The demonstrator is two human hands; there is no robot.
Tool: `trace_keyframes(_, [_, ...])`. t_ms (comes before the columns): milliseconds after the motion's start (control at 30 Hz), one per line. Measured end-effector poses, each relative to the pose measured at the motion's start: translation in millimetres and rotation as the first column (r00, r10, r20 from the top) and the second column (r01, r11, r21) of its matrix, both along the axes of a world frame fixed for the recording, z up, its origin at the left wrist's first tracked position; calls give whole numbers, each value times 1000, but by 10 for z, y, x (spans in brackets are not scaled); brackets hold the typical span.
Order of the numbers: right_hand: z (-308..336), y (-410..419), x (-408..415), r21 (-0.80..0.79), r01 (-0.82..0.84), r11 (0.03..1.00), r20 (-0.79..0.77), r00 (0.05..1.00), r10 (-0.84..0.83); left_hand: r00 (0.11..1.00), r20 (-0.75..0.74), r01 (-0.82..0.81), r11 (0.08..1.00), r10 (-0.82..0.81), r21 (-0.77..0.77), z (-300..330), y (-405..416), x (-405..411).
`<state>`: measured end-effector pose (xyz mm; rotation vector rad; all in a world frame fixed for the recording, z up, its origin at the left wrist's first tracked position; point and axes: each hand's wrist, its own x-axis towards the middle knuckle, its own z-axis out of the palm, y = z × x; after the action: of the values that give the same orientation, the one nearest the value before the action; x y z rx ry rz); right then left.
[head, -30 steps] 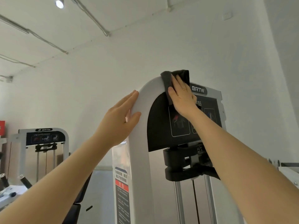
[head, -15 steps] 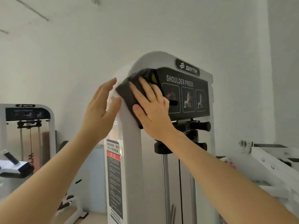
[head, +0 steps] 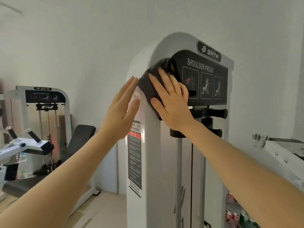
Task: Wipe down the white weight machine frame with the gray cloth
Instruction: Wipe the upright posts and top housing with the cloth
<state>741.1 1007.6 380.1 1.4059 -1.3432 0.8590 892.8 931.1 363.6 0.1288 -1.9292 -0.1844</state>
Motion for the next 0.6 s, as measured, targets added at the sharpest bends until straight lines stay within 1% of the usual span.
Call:
trace_keyframes(67, [274, -3, -70, 1, 11, 1000, 105, 994, -11, 1000, -11, -16, 999, 16, -30, 173, 52, -37])
trace_keyframes(233, [753, -11, -402, -4, -8, 1000, 310, 951, 8, 996, 56, -55, 988, 63, -148, 633, 167, -186])
trace_keyframes(367, [922, -44, -676, -10, -8, 1000, 364, 931, 11, 990, 66, -102, 959, 124, -264, 986, 215, -325])
trace_keyframes(467, [1045, -45, -932, -7, 10, 1000, 435, 900, -6, 974, 91, -166, 926, 207, -338, 1194, 264, -480])
trace_keyframes(533, [1111, -50, -1094, -14, 15, 1000, 449, 894, -7, 958, 89, -221, 902, 271, -370, 1303, 284, -577])
trace_keyframes(600, [1163, -61, -1238, -25, 11, 1000, 463, 887, 2, 921, 74, -310, 835, 382, -454, 1392, 286, -667])
